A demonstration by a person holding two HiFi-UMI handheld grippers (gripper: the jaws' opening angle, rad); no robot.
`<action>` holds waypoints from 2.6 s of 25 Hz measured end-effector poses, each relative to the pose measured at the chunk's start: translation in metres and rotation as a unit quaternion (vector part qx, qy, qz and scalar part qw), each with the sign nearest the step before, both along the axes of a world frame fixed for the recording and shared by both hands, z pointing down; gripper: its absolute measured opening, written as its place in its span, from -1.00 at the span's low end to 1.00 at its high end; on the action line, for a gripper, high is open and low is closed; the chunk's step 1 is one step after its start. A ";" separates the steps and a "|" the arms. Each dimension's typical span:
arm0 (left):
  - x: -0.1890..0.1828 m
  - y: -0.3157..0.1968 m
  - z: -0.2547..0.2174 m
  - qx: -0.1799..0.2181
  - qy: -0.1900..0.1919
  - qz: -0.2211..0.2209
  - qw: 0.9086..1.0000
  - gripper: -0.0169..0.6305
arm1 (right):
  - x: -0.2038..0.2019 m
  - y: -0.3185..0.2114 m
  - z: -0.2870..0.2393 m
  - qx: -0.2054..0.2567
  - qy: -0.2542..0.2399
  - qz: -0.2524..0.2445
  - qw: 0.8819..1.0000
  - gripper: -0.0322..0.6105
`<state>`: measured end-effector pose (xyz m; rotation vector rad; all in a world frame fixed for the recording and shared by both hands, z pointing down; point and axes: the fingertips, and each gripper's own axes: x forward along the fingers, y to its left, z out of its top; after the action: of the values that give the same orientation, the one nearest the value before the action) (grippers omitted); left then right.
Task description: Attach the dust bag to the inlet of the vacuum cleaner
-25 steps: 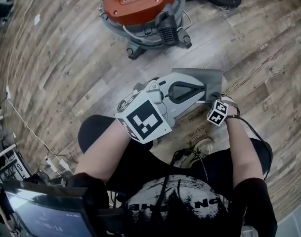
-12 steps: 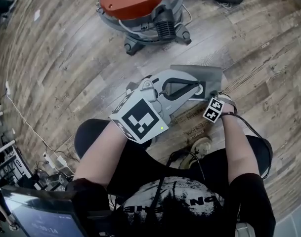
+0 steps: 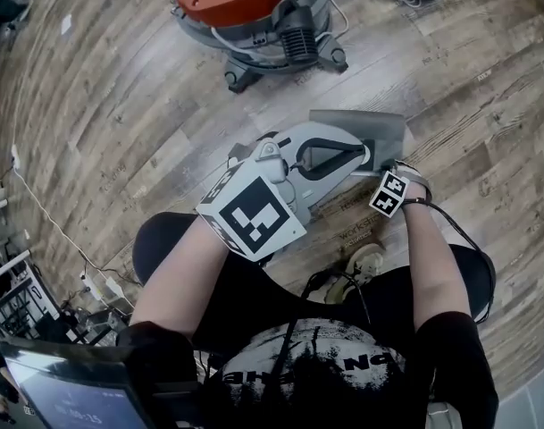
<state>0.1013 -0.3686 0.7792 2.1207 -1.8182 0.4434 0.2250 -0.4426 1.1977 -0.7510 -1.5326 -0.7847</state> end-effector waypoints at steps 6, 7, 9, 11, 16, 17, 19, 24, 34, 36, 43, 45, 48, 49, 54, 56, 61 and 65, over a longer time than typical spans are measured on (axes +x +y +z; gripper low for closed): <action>-0.004 0.004 0.004 -0.011 -0.002 -0.004 1.000 -0.95 | -0.007 0.006 -0.027 -0.022 0.004 -0.034 0.999 -0.87; -0.003 0.003 0.005 -0.016 -0.004 -0.001 1.000 -0.95 | -0.011 0.007 -0.035 -0.029 0.003 -0.041 0.999 -0.87; 0.000 0.001 0.011 -0.029 -0.005 0.005 1.000 -0.95 | -0.020 0.010 -0.053 -0.046 0.000 -0.054 0.998 -0.87; 0.005 0.000 0.018 -0.046 0.002 0.013 0.999 -0.95 | -0.032 0.015 -0.076 -0.068 -0.003 -0.063 0.996 -0.87; 0.019 0.008 0.049 -0.109 0.035 0.031 0.993 -0.63 | -0.062 0.018 -0.136 -0.116 -0.008 -0.076 0.990 -0.88; 0.020 0.011 0.056 -0.125 0.033 0.032 0.991 -0.58 | -0.069 0.017 -0.148 -0.123 -0.010 -0.076 0.989 -0.88; 0.022 0.017 0.072 -0.160 0.021 0.033 0.986 -0.46 | -0.084 0.018 -0.171 -0.140 -0.013 -0.075 0.987 -0.88; 0.022 0.040 0.123 -0.269 -0.070 0.043 0.960 -0.24 | -0.106 0.032 -0.226 -0.195 -0.003 -0.084 0.977 -0.88; 0.009 0.070 0.153 -0.337 -0.096 0.013 0.937 -0.45 | -0.107 0.070 -0.307 -0.298 0.006 -0.105 0.949 -0.88; 0.007 0.069 0.148 -0.331 -0.106 0.007 0.937 -0.73 | -0.106 0.072 -0.312 -0.309 0.009 -0.103 0.946 -0.88; -0.008 0.067 0.129 -0.316 -0.104 -0.027 0.943 -0.86 | -0.132 0.064 -0.328 -0.286 -0.044 -0.099 0.952 -0.72; -0.011 0.067 0.125 -0.315 -0.103 -0.036 0.943 -0.86 | -0.136 0.067 -0.340 -0.265 -0.059 -0.121 0.955 -0.38; -0.013 0.065 0.120 -0.312 -0.107 -0.042 0.943 -0.86 | -0.131 0.084 -0.348 -0.229 -0.063 -0.160 0.958 -0.28; -0.014 0.065 0.119 -0.311 -0.109 -0.043 0.943 -0.86 | -0.130 0.090 -0.344 -0.208 -0.063 -0.177 0.960 -0.27; -0.017 0.064 0.106 -0.298 -0.121 -0.052 0.945 -0.86 | -0.139 0.097 -0.316 -0.097 -0.093 -0.222 0.966 -0.54; -0.019 0.065 0.101 -0.290 -0.126 -0.056 0.947 -0.86 | -0.141 0.097 -0.315 -0.085 -0.101 -0.227 0.965 -0.74; -0.019 0.063 0.087 -0.272 -0.137 -0.056 0.951 -0.86 | -0.142 0.103 -0.315 -0.074 -0.110 -0.237 0.962 -0.74; -0.023 0.060 0.078 -0.261 -0.143 -0.062 0.953 -0.86 | -0.149 0.100 -0.325 -0.067 -0.123 -0.234 0.962 -0.81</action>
<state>0.0784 -0.3087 0.8569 1.6333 -1.7145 1.1092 0.0757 -0.3425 0.8726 -1.1775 -1.6638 -1.1652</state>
